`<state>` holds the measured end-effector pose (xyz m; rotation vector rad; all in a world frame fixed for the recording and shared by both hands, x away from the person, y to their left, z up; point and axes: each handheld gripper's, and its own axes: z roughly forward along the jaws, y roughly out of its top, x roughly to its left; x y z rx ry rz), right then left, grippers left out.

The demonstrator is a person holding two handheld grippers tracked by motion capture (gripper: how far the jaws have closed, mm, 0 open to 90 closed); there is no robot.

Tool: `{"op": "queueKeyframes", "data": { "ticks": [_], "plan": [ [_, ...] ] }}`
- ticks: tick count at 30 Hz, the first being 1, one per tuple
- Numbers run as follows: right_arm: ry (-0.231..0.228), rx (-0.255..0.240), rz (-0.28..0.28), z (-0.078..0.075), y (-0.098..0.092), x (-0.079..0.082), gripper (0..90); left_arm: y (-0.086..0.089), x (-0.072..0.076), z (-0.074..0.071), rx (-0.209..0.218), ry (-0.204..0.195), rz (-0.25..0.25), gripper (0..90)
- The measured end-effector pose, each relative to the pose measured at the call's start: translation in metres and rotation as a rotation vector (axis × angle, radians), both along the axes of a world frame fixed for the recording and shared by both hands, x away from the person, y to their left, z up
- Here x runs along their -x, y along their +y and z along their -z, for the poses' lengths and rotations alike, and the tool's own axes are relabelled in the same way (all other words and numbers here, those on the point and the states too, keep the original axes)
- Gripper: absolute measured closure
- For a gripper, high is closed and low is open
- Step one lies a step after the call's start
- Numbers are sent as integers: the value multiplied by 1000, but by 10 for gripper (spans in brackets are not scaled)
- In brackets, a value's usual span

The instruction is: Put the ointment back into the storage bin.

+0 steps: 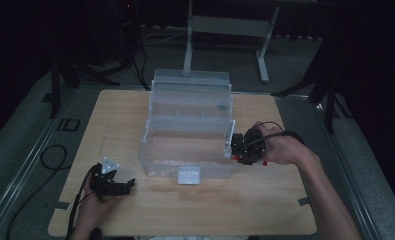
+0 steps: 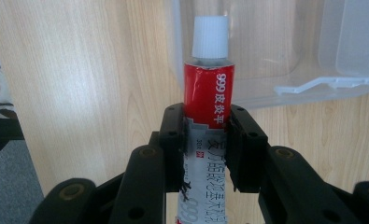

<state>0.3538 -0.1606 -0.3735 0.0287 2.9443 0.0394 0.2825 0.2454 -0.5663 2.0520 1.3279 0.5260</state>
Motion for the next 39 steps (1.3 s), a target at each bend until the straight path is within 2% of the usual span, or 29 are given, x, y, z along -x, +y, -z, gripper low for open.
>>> {"op": "queueKeyframes", "data": {
  "ticks": [24,39],
  "plan": [
    [-2,-13,-21,-2,19,-10,700,0,0,0,0,0,0,33],
    [-10,1,-39,-3,38,-17,701,0,0,0,0,0,0,32]
  ]
}}
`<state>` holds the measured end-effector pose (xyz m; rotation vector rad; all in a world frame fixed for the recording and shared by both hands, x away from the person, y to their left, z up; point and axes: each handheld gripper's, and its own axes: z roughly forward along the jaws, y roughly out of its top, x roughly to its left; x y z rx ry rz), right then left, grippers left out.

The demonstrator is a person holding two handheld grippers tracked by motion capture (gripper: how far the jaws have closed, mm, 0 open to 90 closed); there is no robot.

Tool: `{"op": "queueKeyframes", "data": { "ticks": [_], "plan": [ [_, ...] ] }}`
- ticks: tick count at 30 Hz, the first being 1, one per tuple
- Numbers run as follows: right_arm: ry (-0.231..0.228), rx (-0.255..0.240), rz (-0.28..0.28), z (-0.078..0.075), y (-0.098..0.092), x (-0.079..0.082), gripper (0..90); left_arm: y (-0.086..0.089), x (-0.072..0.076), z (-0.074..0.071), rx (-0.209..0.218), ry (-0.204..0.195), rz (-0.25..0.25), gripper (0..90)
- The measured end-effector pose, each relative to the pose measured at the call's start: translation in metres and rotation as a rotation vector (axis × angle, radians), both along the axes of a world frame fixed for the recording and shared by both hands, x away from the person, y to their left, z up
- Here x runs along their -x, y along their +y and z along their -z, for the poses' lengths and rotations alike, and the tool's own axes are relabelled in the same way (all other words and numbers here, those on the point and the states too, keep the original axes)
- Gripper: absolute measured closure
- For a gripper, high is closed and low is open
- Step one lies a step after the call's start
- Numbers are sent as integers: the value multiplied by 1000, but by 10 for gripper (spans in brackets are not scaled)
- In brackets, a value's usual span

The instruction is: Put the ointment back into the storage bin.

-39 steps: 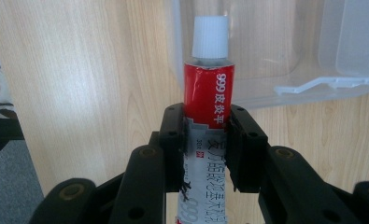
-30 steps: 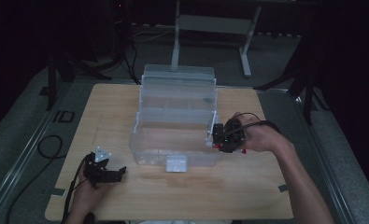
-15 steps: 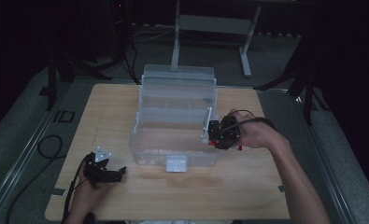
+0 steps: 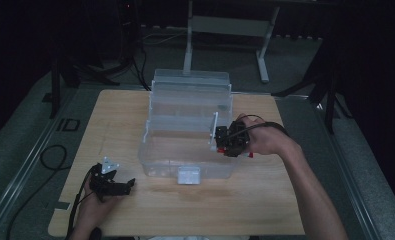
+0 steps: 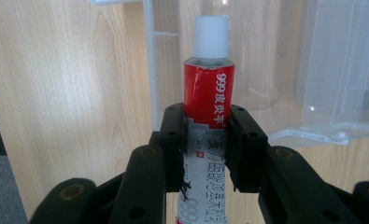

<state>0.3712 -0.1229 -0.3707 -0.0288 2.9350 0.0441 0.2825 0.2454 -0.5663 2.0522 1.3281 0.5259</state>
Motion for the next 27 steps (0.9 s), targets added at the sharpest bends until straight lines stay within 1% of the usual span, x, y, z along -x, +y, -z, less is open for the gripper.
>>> {"op": "queueKeyframes", "data": {
  "ticks": [11,16,20,22,27],
  "plan": [
    [-3,11,-7,5,10,-3,701,0,0,0,0,0,0,33],
    [-1,25,-9,6,14,-6,701,0,0,0,0,0,0,32],
    [-6,32,-10,8,18,-7,701,0,0,0,0,0,0,33],
    [-16,31,-16,9,19,-8,700,0,0,0,0,0,0,33],
    [-10,37,-14,12,21,-11,700,0,0,0,0,0,0,32]
  ]
}}
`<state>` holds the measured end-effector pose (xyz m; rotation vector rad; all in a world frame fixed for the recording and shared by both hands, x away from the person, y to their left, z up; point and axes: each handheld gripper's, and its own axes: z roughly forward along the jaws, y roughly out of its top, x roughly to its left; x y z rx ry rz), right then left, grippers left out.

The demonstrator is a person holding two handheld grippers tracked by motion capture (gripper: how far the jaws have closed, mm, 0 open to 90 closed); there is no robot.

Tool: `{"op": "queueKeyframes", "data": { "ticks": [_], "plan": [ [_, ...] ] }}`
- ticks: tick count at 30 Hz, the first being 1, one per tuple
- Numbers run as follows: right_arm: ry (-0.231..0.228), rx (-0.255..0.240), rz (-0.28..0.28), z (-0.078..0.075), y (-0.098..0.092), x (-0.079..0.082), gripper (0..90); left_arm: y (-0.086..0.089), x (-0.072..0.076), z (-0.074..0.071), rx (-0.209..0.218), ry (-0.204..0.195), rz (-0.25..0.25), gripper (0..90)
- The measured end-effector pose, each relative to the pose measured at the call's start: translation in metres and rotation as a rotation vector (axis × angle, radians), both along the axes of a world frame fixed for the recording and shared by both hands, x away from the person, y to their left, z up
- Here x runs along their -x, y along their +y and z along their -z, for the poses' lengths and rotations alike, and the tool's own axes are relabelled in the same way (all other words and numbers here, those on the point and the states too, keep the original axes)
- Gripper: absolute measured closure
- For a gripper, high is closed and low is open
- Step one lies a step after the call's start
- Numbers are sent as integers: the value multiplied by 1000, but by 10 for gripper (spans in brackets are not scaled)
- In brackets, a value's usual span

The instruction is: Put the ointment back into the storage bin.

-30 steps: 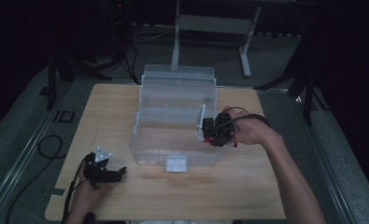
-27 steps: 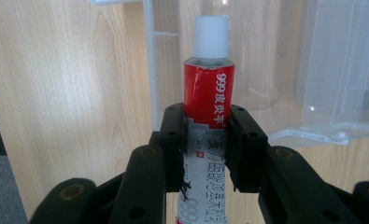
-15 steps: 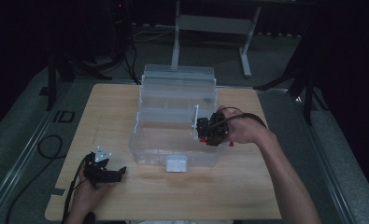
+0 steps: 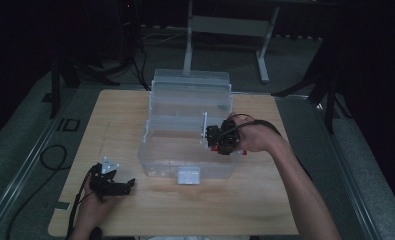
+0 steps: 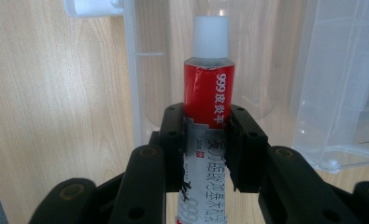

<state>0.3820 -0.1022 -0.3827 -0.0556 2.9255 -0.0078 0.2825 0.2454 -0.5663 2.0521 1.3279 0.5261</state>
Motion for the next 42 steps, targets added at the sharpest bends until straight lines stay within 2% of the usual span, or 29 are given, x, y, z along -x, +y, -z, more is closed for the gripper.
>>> {"op": "queueKeyframes", "data": {
  "ticks": [42],
  "plan": [
    [78,43,7,24,27,-8,698,0,0,0,0,0,0,32]
  ]
}}
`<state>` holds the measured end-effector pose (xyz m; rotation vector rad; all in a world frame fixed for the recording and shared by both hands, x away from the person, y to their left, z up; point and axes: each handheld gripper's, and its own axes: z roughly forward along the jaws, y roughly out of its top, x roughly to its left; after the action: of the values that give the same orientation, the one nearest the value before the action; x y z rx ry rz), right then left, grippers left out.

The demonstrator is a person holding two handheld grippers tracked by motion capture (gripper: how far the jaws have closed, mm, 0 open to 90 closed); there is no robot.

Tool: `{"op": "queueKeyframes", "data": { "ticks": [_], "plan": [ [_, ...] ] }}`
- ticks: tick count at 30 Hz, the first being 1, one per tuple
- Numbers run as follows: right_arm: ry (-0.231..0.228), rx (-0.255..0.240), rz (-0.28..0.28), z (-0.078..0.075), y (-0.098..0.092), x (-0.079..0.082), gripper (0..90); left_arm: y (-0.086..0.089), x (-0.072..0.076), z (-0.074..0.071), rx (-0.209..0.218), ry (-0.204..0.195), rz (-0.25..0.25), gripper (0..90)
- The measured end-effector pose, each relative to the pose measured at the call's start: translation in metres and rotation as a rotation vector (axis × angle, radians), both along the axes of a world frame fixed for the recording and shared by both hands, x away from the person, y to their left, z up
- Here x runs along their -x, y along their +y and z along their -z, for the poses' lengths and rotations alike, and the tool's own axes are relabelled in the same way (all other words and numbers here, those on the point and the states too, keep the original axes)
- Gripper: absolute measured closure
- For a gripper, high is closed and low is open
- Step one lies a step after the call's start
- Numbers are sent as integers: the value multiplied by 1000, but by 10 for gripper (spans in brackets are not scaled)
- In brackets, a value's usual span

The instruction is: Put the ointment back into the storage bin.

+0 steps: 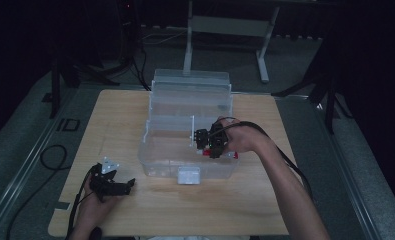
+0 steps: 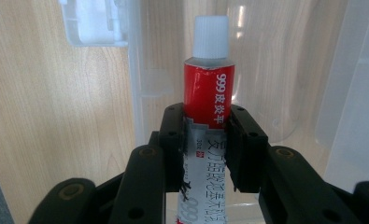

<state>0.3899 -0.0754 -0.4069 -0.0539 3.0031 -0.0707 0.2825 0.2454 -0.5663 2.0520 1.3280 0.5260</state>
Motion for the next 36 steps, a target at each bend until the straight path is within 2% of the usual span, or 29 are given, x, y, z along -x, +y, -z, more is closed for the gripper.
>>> {"op": "queueKeyframes", "data": {
  "ticks": [6,13,15,16,26,30,36],
  "plan": [
    [7,7,3,3,0,0,697,0,0,0,0,0,0,33],
    [9,40,6,9,1,-1,695,0,0,0,0,0,0,33],
    [3,50,11,10,1,-2,645,0,0,0,0,0,0,33],
    [-2,47,19,9,0,-2,589,0,0,0,0,0,0,32],
    [-54,-17,42,-8,-14,-4,483,0,0,0,0,0,1,33],
    [-75,-33,50,-13,-23,1,455,0,0,0,0,0,1,32],
    [-102,-86,69,-23,-45,15,430,0,0,0,0,0,1,32]
  ]
}}
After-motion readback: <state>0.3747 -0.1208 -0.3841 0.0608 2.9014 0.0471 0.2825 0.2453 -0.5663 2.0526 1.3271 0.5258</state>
